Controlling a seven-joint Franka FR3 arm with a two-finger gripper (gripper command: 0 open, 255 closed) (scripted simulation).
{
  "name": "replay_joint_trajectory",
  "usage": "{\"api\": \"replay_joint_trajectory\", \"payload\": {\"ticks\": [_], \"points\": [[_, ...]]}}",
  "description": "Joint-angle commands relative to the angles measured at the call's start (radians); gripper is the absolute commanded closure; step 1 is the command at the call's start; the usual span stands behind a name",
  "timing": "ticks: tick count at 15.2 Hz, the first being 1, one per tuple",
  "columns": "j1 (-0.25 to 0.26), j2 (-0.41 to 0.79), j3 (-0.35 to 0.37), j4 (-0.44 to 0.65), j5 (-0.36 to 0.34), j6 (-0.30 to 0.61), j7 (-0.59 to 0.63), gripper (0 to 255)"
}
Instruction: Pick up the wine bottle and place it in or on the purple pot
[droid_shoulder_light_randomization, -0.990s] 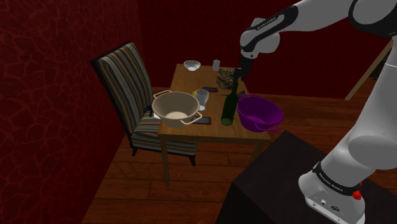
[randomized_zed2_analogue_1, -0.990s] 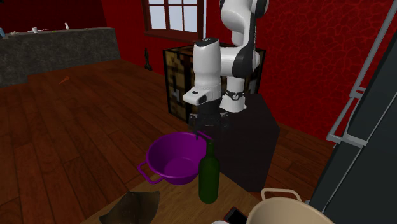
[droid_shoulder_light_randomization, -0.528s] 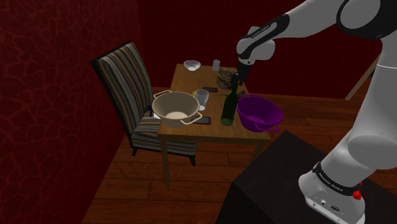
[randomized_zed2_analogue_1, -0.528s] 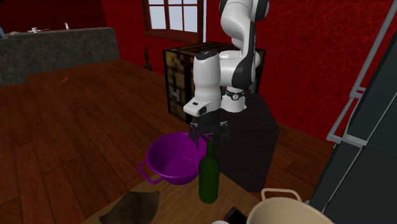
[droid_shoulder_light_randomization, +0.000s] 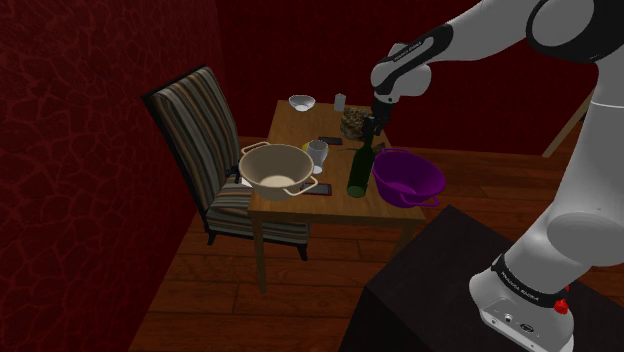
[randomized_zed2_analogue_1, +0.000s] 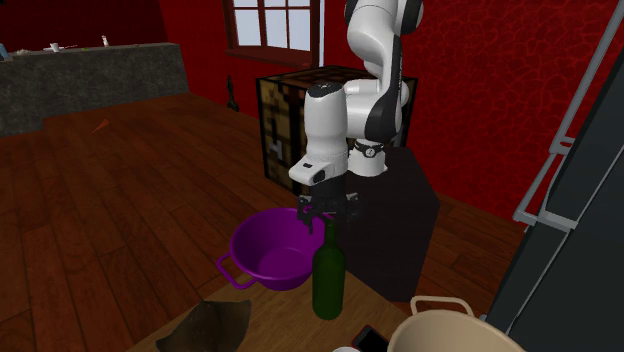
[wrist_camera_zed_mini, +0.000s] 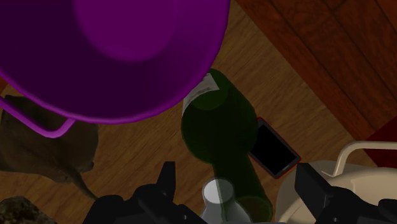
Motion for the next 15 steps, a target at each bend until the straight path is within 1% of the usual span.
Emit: {"api": "replay_joint_trajectory", "payload": {"ticks": [1, 10, 15], "points": [[0.0, 0.0, 0.0, 0.0, 0.0, 0.0, 0.0, 255], [0.0, 0.0, 0.0, 0.0, 0.0, 0.0, 0.0, 255], [0.005, -0.04, -0.008, 0.017, -0.021, -0.055, 0.018, 255]]}}
